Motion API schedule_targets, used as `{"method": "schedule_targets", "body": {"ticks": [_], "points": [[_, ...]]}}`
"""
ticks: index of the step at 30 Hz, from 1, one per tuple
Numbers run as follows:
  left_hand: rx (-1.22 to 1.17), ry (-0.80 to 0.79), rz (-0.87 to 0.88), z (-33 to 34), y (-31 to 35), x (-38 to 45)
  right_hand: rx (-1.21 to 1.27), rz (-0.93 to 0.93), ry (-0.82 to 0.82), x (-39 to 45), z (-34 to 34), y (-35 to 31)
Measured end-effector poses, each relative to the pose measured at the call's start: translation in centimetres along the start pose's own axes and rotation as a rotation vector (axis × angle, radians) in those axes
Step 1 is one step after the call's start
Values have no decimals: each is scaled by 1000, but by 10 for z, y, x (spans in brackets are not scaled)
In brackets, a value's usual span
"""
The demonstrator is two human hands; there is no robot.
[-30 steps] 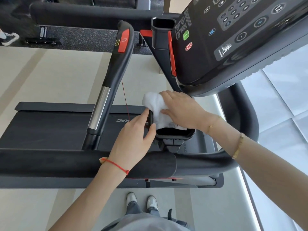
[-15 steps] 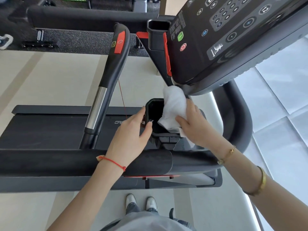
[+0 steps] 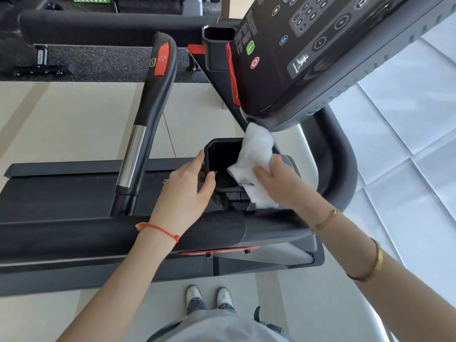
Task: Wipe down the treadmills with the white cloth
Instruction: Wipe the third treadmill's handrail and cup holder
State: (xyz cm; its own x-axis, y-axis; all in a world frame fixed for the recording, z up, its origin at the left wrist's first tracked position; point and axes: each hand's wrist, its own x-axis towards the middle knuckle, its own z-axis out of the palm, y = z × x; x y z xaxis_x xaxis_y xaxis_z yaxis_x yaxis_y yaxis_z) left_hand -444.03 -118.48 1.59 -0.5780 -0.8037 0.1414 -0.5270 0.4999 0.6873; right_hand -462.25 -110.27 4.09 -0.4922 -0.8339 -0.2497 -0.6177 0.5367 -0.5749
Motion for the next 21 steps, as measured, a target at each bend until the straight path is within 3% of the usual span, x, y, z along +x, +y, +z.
{"method": "schedule_targets", "body": {"ticks": [4,8,13,21], "points": [[3,0,2,0,1,0,104,83,-71,-12,-6,4],[10,-13,-2,0,1,1,19,71,-146,6,-13,-12],[19,-5,-8,0,1,2,116,-56,-27,14,-15,-19],[24,1,-2,2,0,3,56,34,-111,11,-7,0]]}}
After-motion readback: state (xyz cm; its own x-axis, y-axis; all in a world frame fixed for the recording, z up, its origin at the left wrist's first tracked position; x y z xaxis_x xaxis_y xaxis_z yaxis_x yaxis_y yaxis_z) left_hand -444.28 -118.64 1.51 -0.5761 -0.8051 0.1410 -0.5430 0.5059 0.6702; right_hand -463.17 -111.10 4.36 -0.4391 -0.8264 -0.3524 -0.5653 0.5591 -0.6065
